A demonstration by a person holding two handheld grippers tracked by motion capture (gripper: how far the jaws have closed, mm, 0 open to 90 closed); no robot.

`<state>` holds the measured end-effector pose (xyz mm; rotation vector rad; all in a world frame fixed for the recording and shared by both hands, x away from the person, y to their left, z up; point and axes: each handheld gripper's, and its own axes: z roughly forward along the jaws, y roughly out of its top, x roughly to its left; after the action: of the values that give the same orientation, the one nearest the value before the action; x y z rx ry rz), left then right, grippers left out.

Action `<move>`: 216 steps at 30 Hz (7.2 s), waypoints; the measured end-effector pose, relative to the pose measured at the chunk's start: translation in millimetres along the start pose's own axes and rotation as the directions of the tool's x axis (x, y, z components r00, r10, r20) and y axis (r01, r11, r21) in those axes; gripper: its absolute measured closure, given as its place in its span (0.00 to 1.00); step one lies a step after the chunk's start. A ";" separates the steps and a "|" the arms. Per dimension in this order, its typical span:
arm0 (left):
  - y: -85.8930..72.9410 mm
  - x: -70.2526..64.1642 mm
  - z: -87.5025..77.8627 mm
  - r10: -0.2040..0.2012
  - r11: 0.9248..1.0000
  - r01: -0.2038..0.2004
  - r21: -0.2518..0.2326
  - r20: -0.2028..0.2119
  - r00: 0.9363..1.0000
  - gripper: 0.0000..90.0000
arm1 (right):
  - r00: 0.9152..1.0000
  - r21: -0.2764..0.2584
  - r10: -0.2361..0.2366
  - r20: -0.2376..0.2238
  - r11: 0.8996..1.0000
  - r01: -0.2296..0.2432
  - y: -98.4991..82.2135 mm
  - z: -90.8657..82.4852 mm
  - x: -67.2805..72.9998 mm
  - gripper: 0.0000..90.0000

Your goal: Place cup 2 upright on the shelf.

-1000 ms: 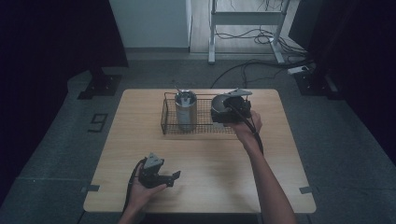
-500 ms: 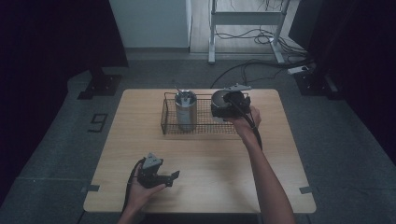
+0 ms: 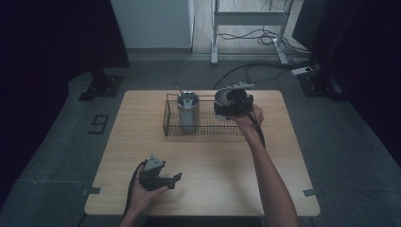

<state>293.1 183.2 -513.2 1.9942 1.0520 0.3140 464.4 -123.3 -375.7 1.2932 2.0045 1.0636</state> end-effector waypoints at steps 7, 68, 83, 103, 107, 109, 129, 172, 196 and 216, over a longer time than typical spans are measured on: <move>-0.3 1.1 -0.6 -0.003 1.000 0.003 -0.001 -0.003 1.000 0.14 | 1.000 0.006 -0.001 0.006 1.000 0.001 4.2 8.1 -3.9 0.08; -3.0 4.4 2.3 0.009 1.000 -0.009 0.025 -0.012 1.000 0.14 | 0.998 0.116 0.052 0.026 0.992 -0.055 -14.0 79.4 -36.3 0.08; -3.5 3.5 3.6 0.019 0.999 -0.018 0.033 -0.011 1.000 0.14 | 0.999 0.162 0.032 0.028 0.986 -0.036 -26.4 92.5 -38.5 0.08; -5.0 4.3 5.2 0.015 0.999 -0.015 0.041 -0.009 1.000 0.14 | 0.999 0.216 0.025 0.039 0.976 -0.032 -37.9 108.7 -38.9 0.08; -5.0 4.4 4.7 0.014 0.999 -0.014 0.040 -0.010 1.000 0.14 | 0.998 0.232 0.026 0.052 0.972 -0.037 -38.9 111.0 -39.4 0.08; -5.0 4.5 4.7 0.015 0.999 -0.015 0.040 -0.009 1.000 0.14 | 0.998 0.241 0.027 0.055 0.970 -0.039 -40.2 112.2 -40.1 0.08; -5.7 -0.2 8.2 0.020 0.999 -0.020 0.051 0.003 1.000 0.14 | 0.996 0.262 0.046 0.072 0.963 -0.063 -41.5 105.8 -38.3 0.00; -5.6 -5.2 6.3 0.008 0.999 -0.008 0.039 -0.008 1.000 0.16 | 0.995 0.003 0.096 -0.025 0.995 -0.096 -70.7 20.0 -43.0 0.16; -7.5 4.7 4.4 -0.007 0.999 0.009 0.041 -0.033 0.999 0.16 | 0.991 -0.069 0.085 -0.100 0.993 -0.092 -146.0 -42.5 -39.6 0.23; -11.2 7.1 10.9 -0.010 0.998 0.013 0.066 -0.045 0.999 0.16 | 0.989 0.011 0.107 -0.103 0.994 -0.106 -225.8 -64.2 -40.4 0.24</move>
<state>297.2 185.9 -529.7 2.0476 1.1145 0.3225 318.4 -234.4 -527.6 1.3874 2.0344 1.1974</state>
